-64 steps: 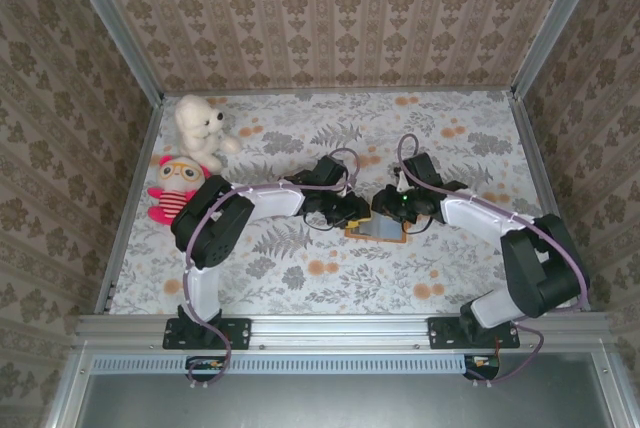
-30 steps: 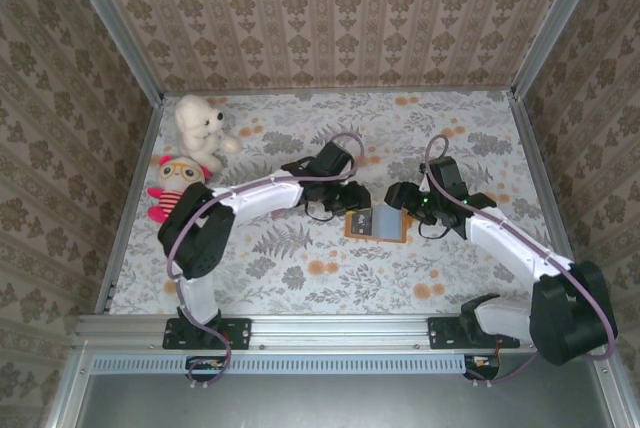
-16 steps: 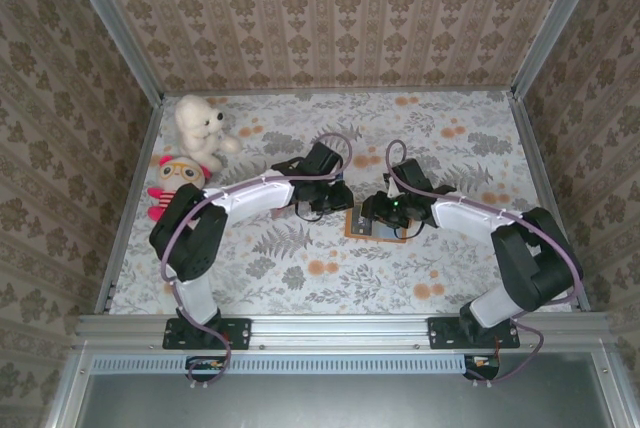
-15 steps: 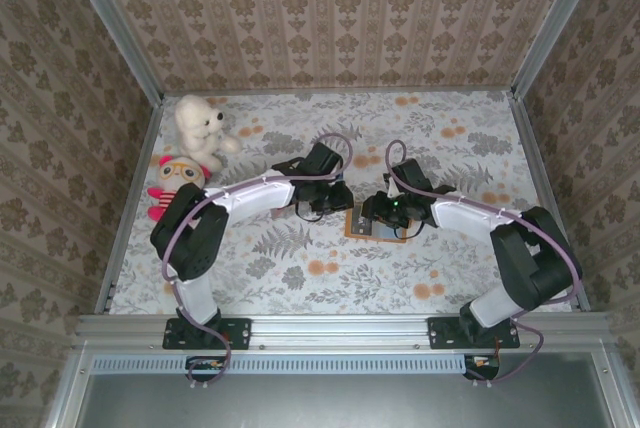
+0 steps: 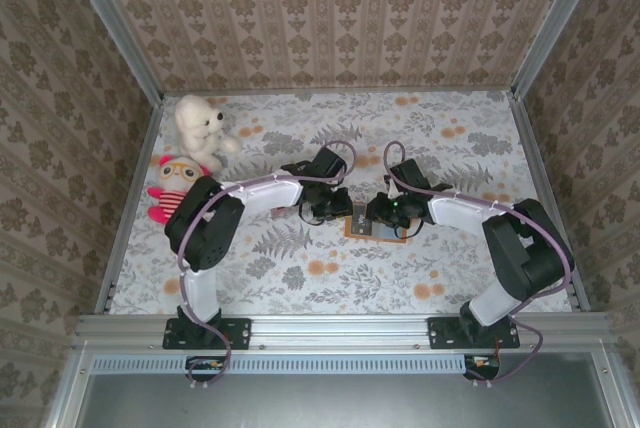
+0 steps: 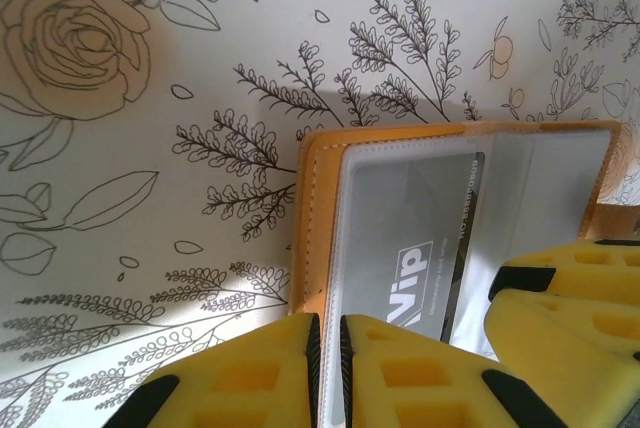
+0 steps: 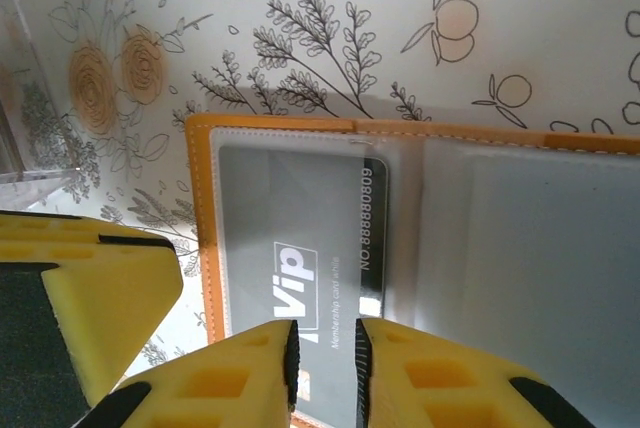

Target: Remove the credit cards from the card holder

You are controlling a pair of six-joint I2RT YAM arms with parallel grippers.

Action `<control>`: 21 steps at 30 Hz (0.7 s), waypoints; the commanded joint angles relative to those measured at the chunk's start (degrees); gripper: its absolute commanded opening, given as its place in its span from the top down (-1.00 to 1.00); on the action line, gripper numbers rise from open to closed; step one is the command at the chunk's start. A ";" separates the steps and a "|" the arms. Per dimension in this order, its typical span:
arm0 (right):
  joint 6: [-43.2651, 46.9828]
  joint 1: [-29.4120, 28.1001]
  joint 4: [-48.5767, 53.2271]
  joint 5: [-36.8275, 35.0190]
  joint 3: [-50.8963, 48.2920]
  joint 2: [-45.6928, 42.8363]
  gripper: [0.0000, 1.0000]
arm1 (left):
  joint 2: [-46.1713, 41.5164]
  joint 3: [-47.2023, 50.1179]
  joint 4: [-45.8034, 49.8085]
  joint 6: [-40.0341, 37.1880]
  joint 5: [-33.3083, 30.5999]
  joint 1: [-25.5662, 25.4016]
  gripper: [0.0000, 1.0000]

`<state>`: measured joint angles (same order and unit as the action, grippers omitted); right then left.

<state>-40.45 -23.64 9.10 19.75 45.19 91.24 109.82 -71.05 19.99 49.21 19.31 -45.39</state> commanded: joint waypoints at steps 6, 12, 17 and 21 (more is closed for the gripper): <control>1.40 0.17 2.14 -0.03 1.92 4.50 0.49 | 1.87 -1.07 0.31 -0.66 1.81 -0.48 0.67; 1.36 0.21 1.43 0.62 1.61 4.74 0.56 | 2.49 -1.02 0.24 -0.25 2.05 -0.85 0.75; 0.41 0.20 -0.67 2.04 0.91 4.21 0.66 | 3.55 -0.94 0.64 -0.07 1.96 -1.13 0.80; 0.50 0.43 -0.86 2.11 0.69 3.63 0.71 | 4.03 -0.35 0.85 -0.08 1.66 -1.42 0.81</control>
<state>-40.27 -23.59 8.93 20.43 46.09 95.00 112.46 -71.05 19.97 49.23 20.82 -46.37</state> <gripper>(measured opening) 0.148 0.097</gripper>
